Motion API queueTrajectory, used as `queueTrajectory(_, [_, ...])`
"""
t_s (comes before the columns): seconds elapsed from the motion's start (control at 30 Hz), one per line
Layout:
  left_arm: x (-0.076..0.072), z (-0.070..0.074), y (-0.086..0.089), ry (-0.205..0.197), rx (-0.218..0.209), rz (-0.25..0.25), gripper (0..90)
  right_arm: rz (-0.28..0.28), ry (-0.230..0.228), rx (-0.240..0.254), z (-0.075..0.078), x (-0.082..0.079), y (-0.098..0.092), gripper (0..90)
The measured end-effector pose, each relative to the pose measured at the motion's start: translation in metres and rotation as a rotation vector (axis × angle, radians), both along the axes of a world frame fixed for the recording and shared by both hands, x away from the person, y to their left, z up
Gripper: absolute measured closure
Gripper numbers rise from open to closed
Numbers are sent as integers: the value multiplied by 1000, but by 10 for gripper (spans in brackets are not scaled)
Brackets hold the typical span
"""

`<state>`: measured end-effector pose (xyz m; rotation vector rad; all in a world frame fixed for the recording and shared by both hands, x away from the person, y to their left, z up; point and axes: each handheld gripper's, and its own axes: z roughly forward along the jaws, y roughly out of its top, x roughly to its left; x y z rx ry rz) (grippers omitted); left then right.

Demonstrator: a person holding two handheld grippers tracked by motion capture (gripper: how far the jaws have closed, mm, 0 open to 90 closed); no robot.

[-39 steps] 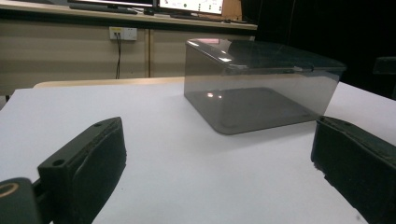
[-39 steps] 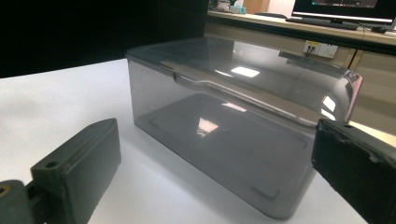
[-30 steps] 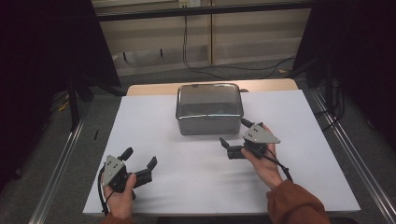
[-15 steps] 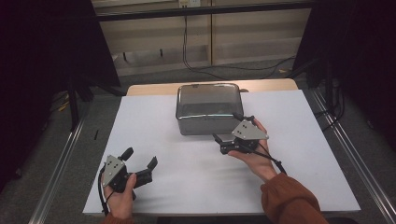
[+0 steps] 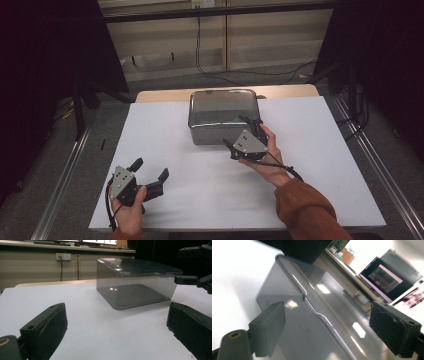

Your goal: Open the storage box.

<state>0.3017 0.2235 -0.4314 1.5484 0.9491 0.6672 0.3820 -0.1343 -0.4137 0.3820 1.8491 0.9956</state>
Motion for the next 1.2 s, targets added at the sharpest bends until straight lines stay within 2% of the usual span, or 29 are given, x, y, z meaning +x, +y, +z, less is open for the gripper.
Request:
queueTrajectory(0.07, [0,0,0,-1,2,-1,31,4,-25,-48,0,0,3,150])
queueTrajectory(0.1, [0,0,0,-2,3,-1,31,2,-55,-105,-1,-1,6,168])
queueTrajectory(0.13, [0,0,0,-1,4,-2,31,2,-55,-105,-1,-1,6,168])
queueTrajectory(0.2, [1,-1,-1,4,-1,-3,30,2,-86,-178,-4,-1,10,190])
queueTrajectory(0.23, [1,-1,-1,5,12,-5,30,-1,-98,-201,-5,-1,12,205])
queueTrajectory(0.27, [1,-1,-1,5,12,-5,30,-1,-98,-201,-5,-1,12,205])
queueTrajectory(0.43, [2,-1,-2,12,26,-12,30,-6,-179,-361,-8,-1,16,283])
queueTrajectory(0.53, [2,-1,-4,4,43,-17,29,0,-208,-428,-10,-2,19,347])
queueTrajectory(0.63, [3,0,-5,3,39,-15,26,-1,-210,-453,-11,-2,21,395])
queueTrajectory(0.67, [5,-1,-4,28,17,-28,24,3,-203,-475,-14,-1,22,432])
queueTrajectory(0.73, [6,-1,-5,32,17,-25,24,-5,-218,-499,-16,0,23,472])
queueTrajectory(0.87, [8,-1,-6,22,41,-26,24,-4,-230,-526,-17,0,25,528])
queueTrajectory(1.0, [12,0,-6,20,38,-19,24,1,-239,-560,-17,1,29,621])
queueTrajectory(1.1, [14,0,-5,26,31,-19,25,-12,-251,-577,-16,1,31,651])
queueTrajectory(1.2, [17,0,-6,31,45,-13,25,-13,-261,-605,-18,2,32,700])
